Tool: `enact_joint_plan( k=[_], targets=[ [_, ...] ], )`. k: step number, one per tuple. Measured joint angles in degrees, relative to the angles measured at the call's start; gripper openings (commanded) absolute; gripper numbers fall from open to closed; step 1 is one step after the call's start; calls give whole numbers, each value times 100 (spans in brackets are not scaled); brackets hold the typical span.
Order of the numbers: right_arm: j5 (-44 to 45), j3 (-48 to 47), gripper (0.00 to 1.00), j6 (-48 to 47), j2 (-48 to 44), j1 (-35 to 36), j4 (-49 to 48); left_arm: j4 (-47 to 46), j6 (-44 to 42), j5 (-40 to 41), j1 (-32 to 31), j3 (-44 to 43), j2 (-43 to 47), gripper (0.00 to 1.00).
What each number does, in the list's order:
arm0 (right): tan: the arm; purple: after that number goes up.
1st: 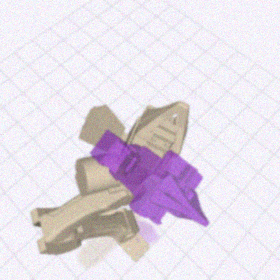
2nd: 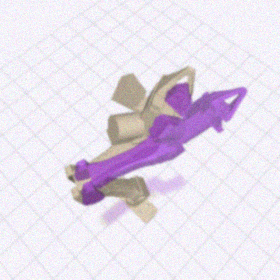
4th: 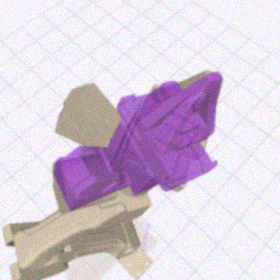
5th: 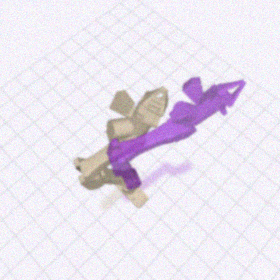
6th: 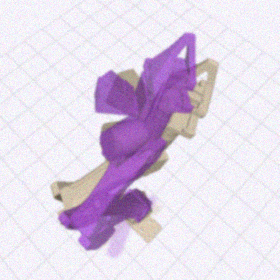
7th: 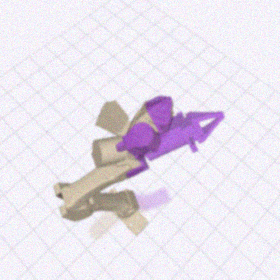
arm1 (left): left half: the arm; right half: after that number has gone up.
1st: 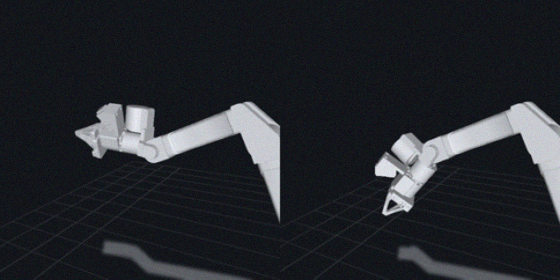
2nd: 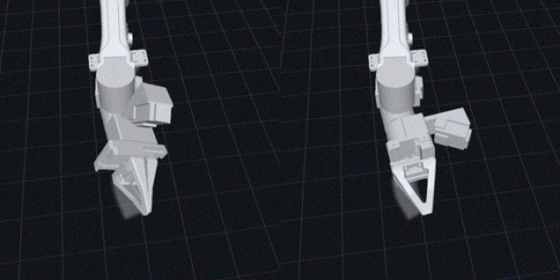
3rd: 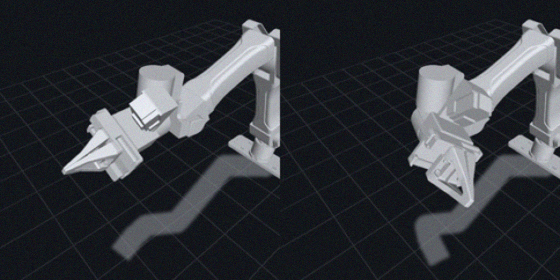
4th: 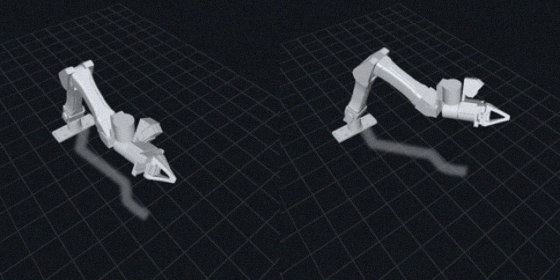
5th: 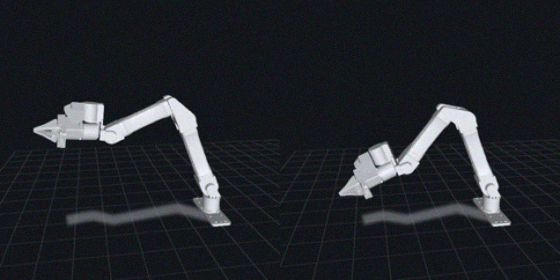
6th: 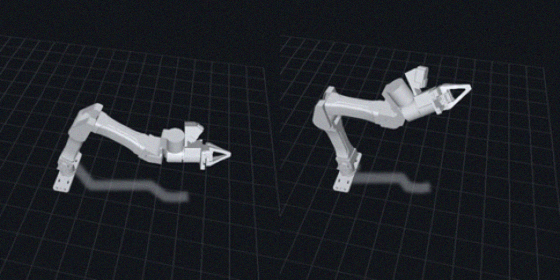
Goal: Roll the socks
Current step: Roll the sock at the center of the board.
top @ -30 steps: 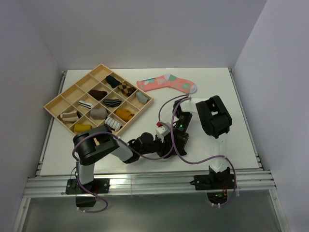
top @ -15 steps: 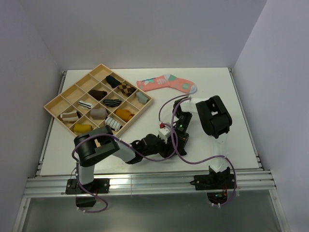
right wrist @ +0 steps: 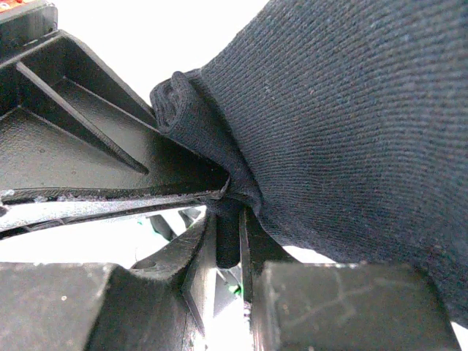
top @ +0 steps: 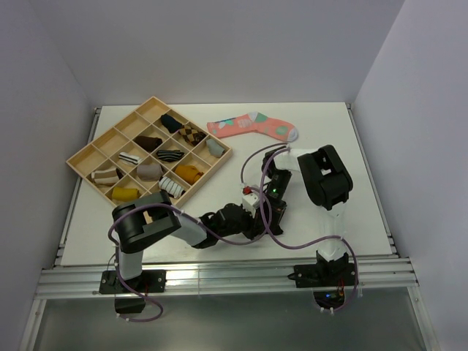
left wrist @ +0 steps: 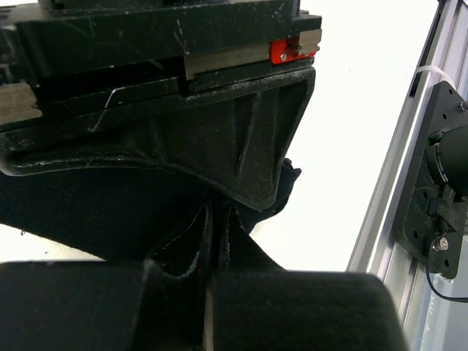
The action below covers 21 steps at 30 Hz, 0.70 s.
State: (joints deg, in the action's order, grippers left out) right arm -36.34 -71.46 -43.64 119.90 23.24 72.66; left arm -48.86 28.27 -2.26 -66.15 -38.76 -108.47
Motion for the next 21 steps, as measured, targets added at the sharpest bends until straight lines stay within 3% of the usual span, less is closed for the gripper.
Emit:
enact_joint_plan(
  k=[6,9,21],
  targets=[
    [59,299,39,116,-483,-2,-363,168,103,-146,31,-85,0,0],
    [76,415,44,177,-866,-9,-664,203,264,-321,103,-90,0,0],
    [52,758,49,369,-2168,-573,-1727,507,1272,-1847,748,-20,52,0]
  ],
)
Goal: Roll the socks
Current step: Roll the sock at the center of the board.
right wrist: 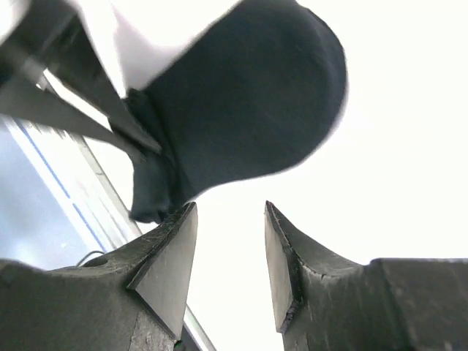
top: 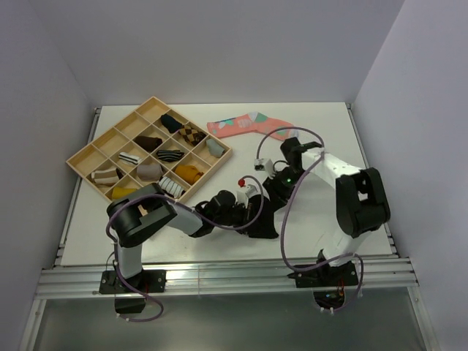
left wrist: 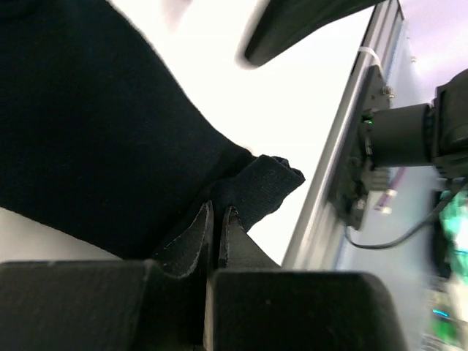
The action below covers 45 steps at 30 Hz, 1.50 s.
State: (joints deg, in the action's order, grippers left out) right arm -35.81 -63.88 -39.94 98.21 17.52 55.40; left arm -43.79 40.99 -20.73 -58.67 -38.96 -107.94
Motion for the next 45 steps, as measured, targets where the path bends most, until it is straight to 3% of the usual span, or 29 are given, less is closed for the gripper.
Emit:
enact_joint_plan(
  k=[7,11,19,32,40,45],
  targets=[
    [-85,601,50,-577,-1274,-382,-291,970,944,-1292,599,-654,-372,0],
    [-184,1141,53,-1102,-2059,-203,-413,1759,1449,-1895,807,-1222,-691,0],
    [-125,2426,58,-1937,-3425,531,-769,2223,2269,-2684,1060,-1696,-1178,0],
    [483,3248,59,-1847,-3738,1735,-1891,2398,2522,-2911,1113,-1766,-1266,0],
    [898,3390,56,-1613,-3504,2011,-2439,2402,2505,-2949,1147,-1766,-1266,0],
    [1196,3445,60,-1469,-3703,2061,-2577,2450,2472,-2968,1163,-1779,-1266,0]
  ],
)
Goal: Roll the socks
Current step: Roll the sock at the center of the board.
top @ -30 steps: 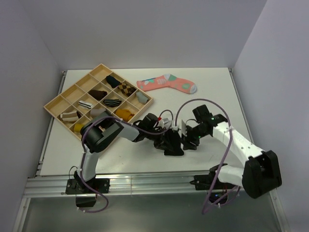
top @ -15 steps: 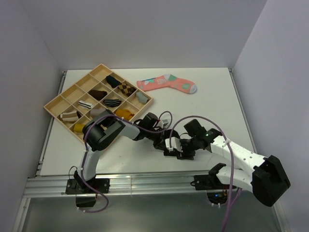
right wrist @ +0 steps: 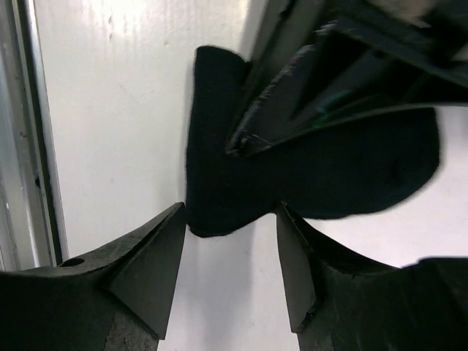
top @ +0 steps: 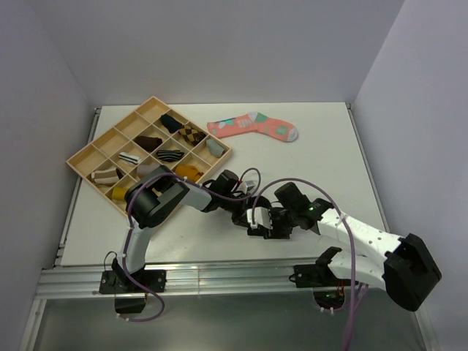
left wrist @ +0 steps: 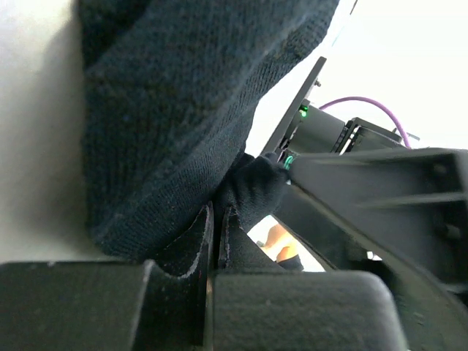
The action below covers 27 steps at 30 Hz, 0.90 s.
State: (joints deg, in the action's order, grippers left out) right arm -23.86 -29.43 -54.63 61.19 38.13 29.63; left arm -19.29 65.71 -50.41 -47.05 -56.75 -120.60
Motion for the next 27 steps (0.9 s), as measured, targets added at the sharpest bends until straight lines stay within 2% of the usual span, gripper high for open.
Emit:
enact_joint_plan(
  k=[4,12,27],
  targets=[
    [37,-48,60,74,-422,0,85,-4,-9,-31,9,0,-7,0],
    [-144,-57,61,125,-601,0,476,-39,-9,-33,13,11,-9,0],
    [-243,-52,61,127,-55,188,348,-37,-11,-33,13,11,-9,0]
  ],
)
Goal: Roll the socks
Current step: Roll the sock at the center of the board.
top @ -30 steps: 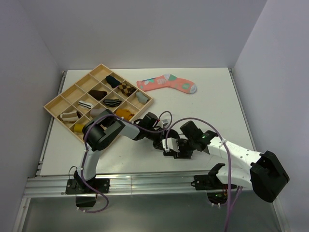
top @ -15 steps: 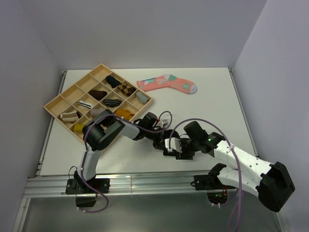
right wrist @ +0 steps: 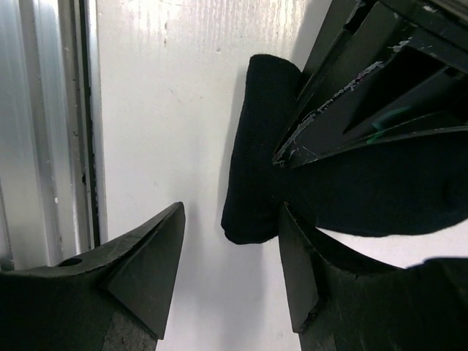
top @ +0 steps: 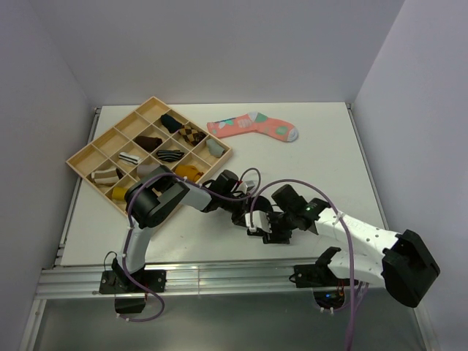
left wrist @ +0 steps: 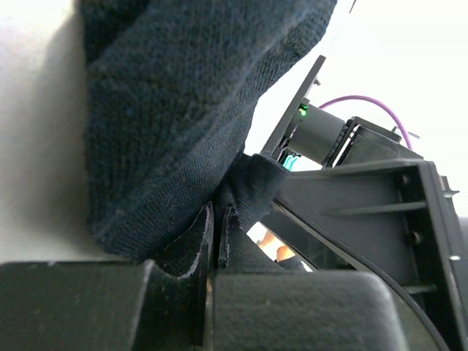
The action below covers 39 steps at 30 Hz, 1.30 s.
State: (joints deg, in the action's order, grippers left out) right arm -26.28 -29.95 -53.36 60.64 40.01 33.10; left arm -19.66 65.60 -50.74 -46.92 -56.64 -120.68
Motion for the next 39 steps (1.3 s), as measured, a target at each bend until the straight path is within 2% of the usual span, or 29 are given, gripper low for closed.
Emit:
enact_joint_plan(
  k=[8,9,11,15,18,20,26,32,39],
  targets=[
    [184,4,46,96,592,11,-444,-4,-17,-22,2,2,0,0],
    [195,4,37,107,632,11,-490,-15,-24,-35,2,7,0,0],
    [229,0,30,131,699,9,-601,-66,-42,-59,7,33,0,0],
    [142,-199,22,146,1003,-4,-520,142,-280,-66,31,28,48,8],
    [-116,-588,20,87,1484,-125,-269,590,-649,186,74,20,282,17],
    [-337,-874,20,-7,1814,-271,-15,778,-887,566,83,66,518,27],
    [-960,-1543,20,-352,2645,-721,780,584,-1239,1659,149,472,1099,31],
    [-1412,-2299,19,-850,3602,-1047,1967,-293,-1213,2520,173,1414,1738,34],
    [-1609,-3316,18,-1021,4861,-1296,3239,-1657,-1292,3082,107,2540,2177,38]
  ],
)
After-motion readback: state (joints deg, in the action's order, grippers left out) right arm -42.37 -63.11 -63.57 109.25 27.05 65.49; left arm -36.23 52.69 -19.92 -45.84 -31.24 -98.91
